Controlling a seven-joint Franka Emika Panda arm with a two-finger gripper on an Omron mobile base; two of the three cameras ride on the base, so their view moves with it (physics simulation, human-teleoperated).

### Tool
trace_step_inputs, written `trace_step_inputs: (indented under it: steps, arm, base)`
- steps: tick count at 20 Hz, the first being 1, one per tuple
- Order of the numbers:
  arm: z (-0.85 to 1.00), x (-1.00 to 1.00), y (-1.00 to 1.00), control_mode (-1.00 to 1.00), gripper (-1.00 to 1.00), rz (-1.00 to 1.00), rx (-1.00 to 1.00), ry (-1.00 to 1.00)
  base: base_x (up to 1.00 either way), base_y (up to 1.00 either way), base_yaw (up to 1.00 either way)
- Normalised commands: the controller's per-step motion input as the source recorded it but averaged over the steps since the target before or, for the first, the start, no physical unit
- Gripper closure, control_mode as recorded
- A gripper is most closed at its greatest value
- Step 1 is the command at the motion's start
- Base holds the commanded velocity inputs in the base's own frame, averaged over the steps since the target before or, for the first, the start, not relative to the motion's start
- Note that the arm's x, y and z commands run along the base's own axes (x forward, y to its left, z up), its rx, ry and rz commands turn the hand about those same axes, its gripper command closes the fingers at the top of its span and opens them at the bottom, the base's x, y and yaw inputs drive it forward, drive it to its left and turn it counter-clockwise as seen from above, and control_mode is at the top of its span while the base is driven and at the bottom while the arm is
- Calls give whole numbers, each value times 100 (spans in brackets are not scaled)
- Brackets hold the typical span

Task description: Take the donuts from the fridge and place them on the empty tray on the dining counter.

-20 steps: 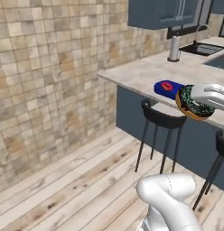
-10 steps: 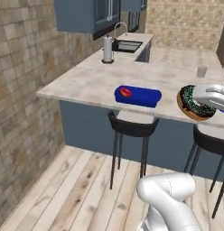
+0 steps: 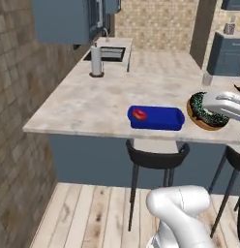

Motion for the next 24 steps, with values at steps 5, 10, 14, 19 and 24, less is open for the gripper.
trace_step_inputs:
  steps: [5, 10, 14, 19, 24]
  arm:
    - [0, 0, 0, 100, 100, 0, 0, 0]
    - [0, 0, 0, 100, 100, 0, 0, 0]
    - [0, 0, 0, 100, 100, 0, 0, 0]
    - [0, 0, 0, 100, 100, 0, 0, 0]
    - [-72, 80, 53, -100, 100, -6, -15, 46]
  base:
    - [100, 4, -42]
    - [97, 6, -34]
    - [91, 87, -24]
    - [91, 100, -32]
    - [20, 15, -4]
